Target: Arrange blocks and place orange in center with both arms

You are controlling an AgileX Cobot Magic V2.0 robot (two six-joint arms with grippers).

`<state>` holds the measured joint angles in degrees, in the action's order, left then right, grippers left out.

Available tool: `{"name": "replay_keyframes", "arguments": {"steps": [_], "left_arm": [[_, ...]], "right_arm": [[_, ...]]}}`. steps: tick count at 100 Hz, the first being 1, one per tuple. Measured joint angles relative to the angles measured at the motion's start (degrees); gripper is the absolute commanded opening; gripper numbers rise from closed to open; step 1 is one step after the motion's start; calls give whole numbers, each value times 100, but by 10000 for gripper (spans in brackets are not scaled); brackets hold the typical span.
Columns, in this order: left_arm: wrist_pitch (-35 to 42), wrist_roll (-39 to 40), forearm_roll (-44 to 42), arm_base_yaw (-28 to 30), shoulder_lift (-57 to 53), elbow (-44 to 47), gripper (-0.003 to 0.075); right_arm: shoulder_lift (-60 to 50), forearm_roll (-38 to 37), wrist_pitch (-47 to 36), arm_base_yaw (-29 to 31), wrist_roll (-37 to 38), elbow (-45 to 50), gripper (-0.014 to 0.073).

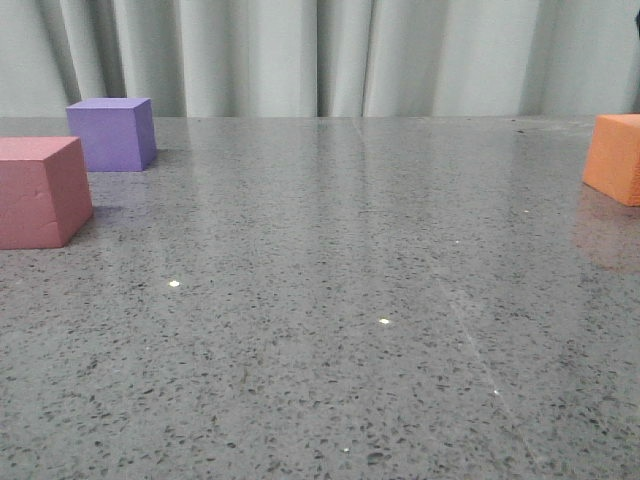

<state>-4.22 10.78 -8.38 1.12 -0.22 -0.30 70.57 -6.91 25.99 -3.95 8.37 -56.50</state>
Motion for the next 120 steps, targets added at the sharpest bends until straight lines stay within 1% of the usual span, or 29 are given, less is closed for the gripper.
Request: {"name": "replay_keyframes", "arguments": {"steps": [18, 50, 90, 97, 102, 109, 112, 115, 120], "left_arm": [[0, 0, 0, 0, 0, 0, -13], [0, 0, 0, 0, 0, 0, -13], [0, 0, 0, 0, 0, 0, -13], [0, 0, 0, 0, 0, 0, -13], [0, 0, 0, 0, 0, 0, -13], [0, 0, 0, 0, 0, 0, -13], [0, 0, 0, 0, 0, 0, -13], [0, 0, 0, 0, 0, 0, -13], [0, 0, 0, 0, 0, 0, -13]], "right_arm": [[583, -96, -11, 0, -11, -360, 636], [1267, -189, -22, 0, -11, -381, 636], [1859, -209, -101, 0, -23, -381, 631], [1892, -209, -101, 0, -23, -381, 579], [1893, -209, -101, 0, -23, -381, 505], [1893, -209, -101, 0, -23, -396, 378], [1893, -209, -101, 0, -23, -408, 342], [1893, -209, -78, 0, -23, -430, 315], [1893, -209, -12, 0, -23, -468, 310]]}}
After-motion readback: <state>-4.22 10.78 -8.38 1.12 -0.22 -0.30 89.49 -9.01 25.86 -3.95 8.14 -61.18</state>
